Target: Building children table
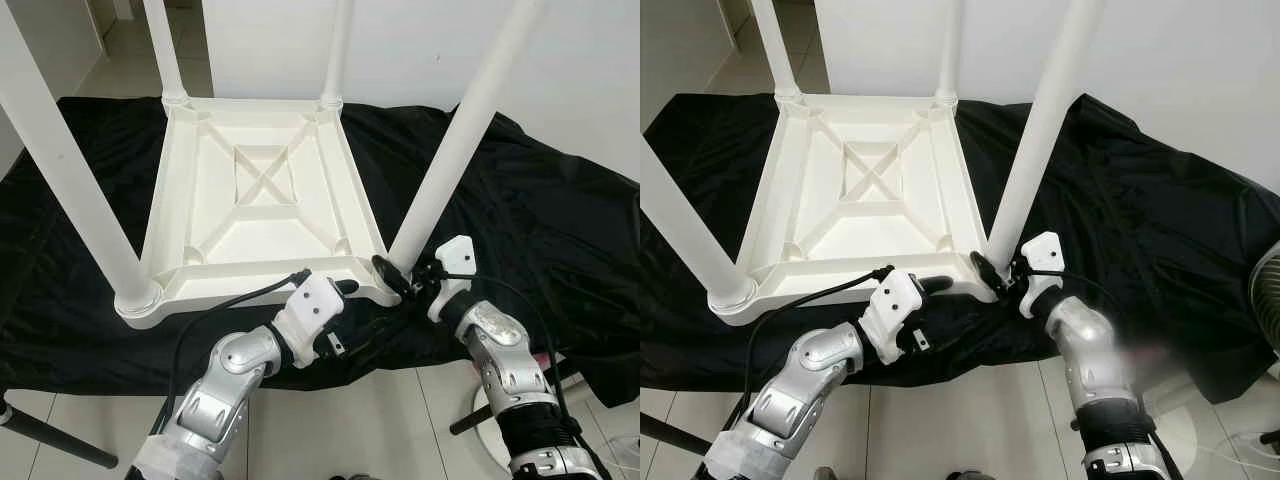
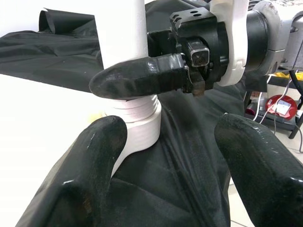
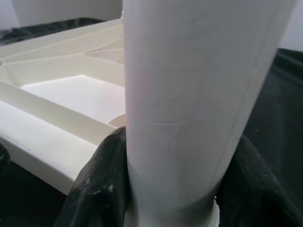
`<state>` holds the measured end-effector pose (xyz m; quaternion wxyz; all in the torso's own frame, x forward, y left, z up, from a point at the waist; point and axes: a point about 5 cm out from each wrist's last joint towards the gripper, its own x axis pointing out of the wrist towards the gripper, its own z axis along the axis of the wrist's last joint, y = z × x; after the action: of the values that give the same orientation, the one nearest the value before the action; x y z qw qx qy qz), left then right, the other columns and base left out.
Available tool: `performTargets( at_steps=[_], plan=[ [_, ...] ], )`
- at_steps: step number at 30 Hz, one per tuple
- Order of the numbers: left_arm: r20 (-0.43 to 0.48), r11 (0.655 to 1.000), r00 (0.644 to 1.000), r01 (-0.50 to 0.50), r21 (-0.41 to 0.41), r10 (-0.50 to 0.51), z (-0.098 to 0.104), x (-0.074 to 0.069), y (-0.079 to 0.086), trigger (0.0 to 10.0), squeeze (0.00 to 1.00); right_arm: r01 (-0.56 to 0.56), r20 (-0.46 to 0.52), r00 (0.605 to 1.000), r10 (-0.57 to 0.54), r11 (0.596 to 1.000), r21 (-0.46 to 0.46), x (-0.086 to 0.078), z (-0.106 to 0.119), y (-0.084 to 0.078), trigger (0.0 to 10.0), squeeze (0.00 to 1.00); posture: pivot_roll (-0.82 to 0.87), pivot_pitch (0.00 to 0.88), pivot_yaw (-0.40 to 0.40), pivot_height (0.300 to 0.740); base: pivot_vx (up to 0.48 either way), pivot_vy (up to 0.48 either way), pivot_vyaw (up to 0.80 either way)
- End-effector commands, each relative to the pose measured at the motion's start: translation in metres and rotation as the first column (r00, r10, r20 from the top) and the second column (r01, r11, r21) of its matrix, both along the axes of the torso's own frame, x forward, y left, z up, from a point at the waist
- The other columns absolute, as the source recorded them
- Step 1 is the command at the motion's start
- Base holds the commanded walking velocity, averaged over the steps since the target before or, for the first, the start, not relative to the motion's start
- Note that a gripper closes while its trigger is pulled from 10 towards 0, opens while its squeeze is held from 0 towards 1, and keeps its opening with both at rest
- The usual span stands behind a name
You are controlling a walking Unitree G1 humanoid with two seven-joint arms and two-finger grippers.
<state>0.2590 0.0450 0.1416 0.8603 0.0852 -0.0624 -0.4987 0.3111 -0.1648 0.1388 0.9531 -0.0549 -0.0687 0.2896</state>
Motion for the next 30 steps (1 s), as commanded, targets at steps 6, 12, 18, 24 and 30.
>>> performTargets(
  at_steps=[6, 12, 18, 24, 30],
  plan=[
    [0.000, 1.000, 1.000, -0.016, 0.004, 0.016, -0.003, -0.003, 0.000, 10.0, 0.00, 0.055, -0.015, 0.998, -0.054, 0.996, 0.064, -0.004, -0.003, -0.007, 3.9, 0.00, -0.03, 0.058, -0.071, 0.740, 0.000, 0.000, 0.00],
    [-0.002, 1.000, 1.000, -0.015, 0.002, 0.015, -0.003, -0.003, -0.001, 10.0, 0.00, 0.117, -0.014, 0.993, -0.117, 0.987, 0.111, -0.006, 0.001, -0.004, 10.0, 0.00, -0.03, 0.063, -0.072, 0.740, 0.000, 0.000, 0.00],
    [-0.006, 1.000, 1.000, -0.013, -0.001, 0.013, -0.003, -0.003, -0.001, 10.0, 0.00, 0.327, -0.066, 0.945, -0.321, 0.937, 0.123, -0.004, 0.000, 0.000, 10.0, 0.00, -0.04, 0.070, -0.072, 0.740, 0.000, 0.000, 0.00],
    [-0.010, 1.000, 1.000, -0.015, -0.002, 0.015, -0.004, -0.003, -0.002, 10.0, 0.00, 0.440, -0.118, 0.897, -0.426, 0.883, 0.162, -0.007, -0.003, 0.019, 10.0, 0.00, -0.04, 0.077, -0.075, 0.740, 0.000, 0.000, 0.00],
    [-0.012, 1.000, 1.000, -0.019, -0.009, 0.019, -0.003, -0.004, -0.004, 10.0, 0.00, 0.593, -0.240, 0.801, -0.548, 0.780, 0.199, -0.013, -0.014, 0.049, 10.0, 0.00, -0.03, 0.084, -0.081, 0.740, 0.000, 0.000, 0.00]
  ],
)
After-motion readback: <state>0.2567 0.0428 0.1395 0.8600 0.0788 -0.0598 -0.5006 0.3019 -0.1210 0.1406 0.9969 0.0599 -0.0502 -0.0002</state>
